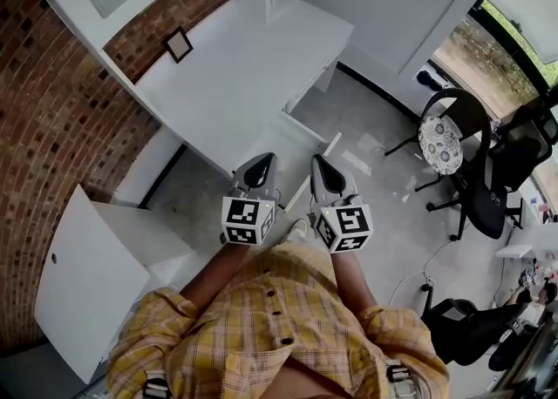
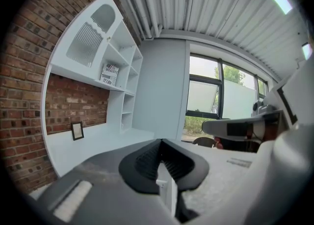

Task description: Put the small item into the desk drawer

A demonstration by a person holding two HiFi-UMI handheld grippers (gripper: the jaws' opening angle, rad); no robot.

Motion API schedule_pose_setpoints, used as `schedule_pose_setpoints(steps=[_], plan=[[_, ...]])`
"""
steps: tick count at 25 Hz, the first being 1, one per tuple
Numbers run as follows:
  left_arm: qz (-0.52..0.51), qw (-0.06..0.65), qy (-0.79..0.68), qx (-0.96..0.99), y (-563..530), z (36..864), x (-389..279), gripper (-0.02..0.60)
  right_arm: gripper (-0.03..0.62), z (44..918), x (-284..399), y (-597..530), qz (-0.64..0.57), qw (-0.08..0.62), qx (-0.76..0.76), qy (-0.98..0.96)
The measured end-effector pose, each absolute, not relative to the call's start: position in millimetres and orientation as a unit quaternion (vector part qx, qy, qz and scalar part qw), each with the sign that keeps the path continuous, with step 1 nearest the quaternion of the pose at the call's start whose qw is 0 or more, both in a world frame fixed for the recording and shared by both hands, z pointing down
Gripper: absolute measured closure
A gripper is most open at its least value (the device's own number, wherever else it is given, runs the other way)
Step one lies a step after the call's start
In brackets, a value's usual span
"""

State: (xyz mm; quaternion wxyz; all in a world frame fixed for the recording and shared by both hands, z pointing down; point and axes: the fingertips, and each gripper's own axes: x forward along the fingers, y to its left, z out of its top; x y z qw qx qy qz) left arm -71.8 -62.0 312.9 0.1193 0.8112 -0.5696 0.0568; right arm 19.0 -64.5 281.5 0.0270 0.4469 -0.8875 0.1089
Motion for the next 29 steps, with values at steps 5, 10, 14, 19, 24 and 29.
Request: schedule_pose_setpoints(steps=[5,10,14,19,24,29], plan=[[0.047,0.103,-0.564,0.818,-54.7,301.8,-67.9,0.577,0.595,275.1,27.9,-63.4,0.101,0.020,0.461,-0.882],[0.041,0.097,-0.559,0.822,-52.1,297.3,-68.1,0.577,0.595,272.4,30.6,-62.4,0.093,0.017,0.469,-0.878],[0.040,0.098,-0.558,0.823,-51.9,297.6,-64.9,0.577,0.595,273.7,35.2,-63.4,0.093,0.016,0.473,-0.876],[0.039,0.094,-0.555,0.826,-52.3,297.4,-62.1,0.577,0.595,275.8,35.1,-64.4,0.094,0.019,0.474,-0.875],[0.038,0.092,-0.552,0.828,-52.8,298.3,-58.0,0.577,0.595,277.1,35.5,-63.8,0.088,0.025,0.470,-0.878],[0.036,0.089,-0.549,0.830,-53.3,296.0,-52.5,0.577,0.595,276.4,39.6,-64.2,0.090,0.022,0.470,-0.878]])
